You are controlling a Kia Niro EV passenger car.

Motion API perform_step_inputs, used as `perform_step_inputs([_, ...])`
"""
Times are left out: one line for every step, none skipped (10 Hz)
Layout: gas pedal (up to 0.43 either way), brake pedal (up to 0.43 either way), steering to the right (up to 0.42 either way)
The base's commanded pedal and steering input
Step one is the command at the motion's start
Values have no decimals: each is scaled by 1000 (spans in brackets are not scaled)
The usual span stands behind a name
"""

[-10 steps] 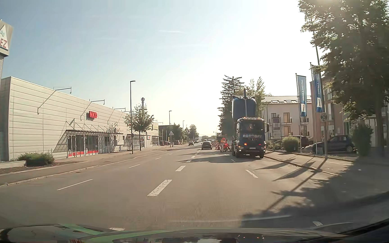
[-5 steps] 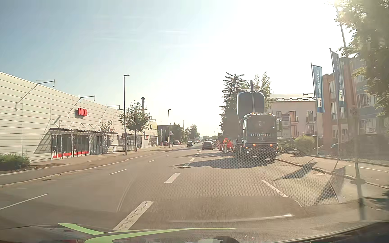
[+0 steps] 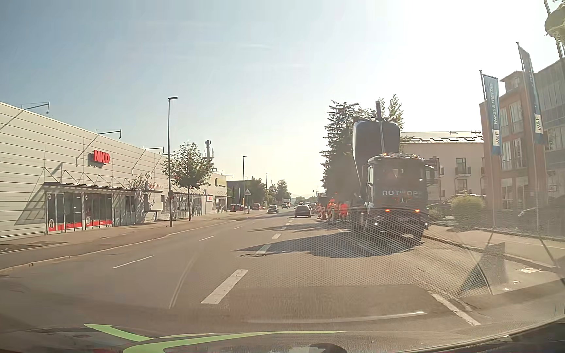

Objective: Follow the waypoints while adhering to traffic rules and regulations

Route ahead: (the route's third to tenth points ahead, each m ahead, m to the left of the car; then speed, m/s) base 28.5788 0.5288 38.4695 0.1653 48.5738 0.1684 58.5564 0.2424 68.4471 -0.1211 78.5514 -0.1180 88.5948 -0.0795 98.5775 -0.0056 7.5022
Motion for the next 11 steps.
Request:
perform_step_inputs([0, 0, -5])
perform_step_inputs([0, 0, -5])
perform_step_inputs([28, 0, -4])
perform_step_inputs([47, 0, -2])
perform_step_inputs([47, 0, -1])
perform_step_inputs([47, 0, -1])
perform_step_inputs([47, 0, -1])
perform_step_inputs([47, 0, 0])
perform_step_inputs([47, 0, 0])
perform_step_inputs([47, 0, 0])
perform_step_inputs([47, 0, 0])
